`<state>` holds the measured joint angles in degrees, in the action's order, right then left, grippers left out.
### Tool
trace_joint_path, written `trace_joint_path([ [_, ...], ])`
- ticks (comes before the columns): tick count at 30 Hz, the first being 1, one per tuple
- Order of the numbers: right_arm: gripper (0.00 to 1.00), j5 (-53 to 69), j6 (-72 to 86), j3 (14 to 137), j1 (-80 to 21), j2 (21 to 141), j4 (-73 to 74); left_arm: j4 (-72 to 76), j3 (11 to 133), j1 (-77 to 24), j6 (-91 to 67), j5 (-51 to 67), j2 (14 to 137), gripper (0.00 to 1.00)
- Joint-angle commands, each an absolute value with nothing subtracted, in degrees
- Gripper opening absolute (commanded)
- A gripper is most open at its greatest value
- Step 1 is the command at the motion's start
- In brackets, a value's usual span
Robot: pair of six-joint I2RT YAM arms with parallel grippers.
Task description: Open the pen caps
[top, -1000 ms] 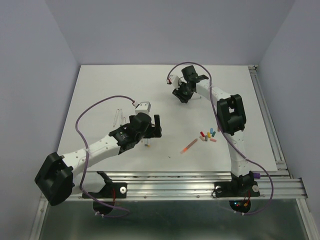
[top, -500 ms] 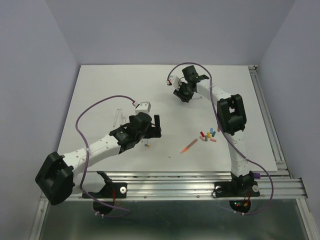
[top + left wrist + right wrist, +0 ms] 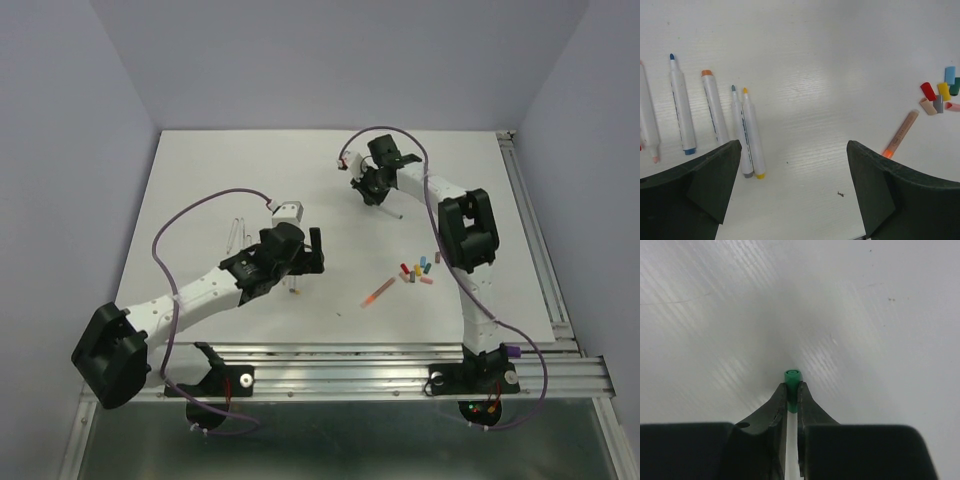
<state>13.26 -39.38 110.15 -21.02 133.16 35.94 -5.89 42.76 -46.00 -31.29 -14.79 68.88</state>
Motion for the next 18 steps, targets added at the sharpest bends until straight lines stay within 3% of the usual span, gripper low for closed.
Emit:
trace_joint_path([
  [1,0.01,14.77,-25.96,99.87,-20.65,121.33,21.39,-4.4,43.16,-45.7,-31.29,-13.71,65.13,0.99],
  [10,0.01,17.05,16.36,73.51,-21.53,98.02,-6.09,2.63,40.7,-45.88,-31.29,-3.44,61.44,0.99],
  [11,0.01,15.4,20.09,65.73,-22.58,92.69,-9.02,4.46,40.43,-45.97,-31.38,-1.69,61.35,0.99],
  [15,0.01,5.41,38.97,51.03,-27.75,80.64,-18.71,9.22,40.08,-47.28,-31.73,1.91,61.44,0.99],
  [18,0.01,-3.64,44.72,43.72,-33.37,75.25,-20.91,13.79,39.46,-48.68,-32.08,5.27,61.87,0.99],
])
